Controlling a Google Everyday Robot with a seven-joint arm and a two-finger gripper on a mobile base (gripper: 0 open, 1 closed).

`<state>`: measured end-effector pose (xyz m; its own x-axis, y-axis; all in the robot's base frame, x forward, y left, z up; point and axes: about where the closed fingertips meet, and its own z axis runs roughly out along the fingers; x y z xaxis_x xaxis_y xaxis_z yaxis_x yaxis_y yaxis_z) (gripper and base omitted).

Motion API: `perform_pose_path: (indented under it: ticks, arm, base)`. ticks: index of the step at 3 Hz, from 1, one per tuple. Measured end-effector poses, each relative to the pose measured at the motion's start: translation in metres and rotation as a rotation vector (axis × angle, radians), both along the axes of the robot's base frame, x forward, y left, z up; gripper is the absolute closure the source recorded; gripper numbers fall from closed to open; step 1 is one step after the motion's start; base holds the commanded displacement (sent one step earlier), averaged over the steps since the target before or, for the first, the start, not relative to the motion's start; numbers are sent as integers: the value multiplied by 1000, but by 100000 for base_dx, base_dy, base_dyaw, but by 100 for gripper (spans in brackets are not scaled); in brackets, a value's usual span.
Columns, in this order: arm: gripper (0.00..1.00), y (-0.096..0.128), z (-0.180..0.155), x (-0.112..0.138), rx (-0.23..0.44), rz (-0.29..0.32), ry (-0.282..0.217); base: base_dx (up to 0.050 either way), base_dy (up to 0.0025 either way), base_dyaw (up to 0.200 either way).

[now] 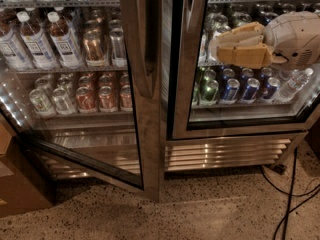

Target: Open left fridge door

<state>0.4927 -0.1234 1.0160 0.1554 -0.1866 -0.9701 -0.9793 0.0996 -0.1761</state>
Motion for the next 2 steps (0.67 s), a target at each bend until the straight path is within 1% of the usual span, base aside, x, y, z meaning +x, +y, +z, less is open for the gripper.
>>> perform_pose_path:
  ticks: [2]
  arm:
    - [12,0,0,0,0,0,0]
  base:
    - [0,0,0]
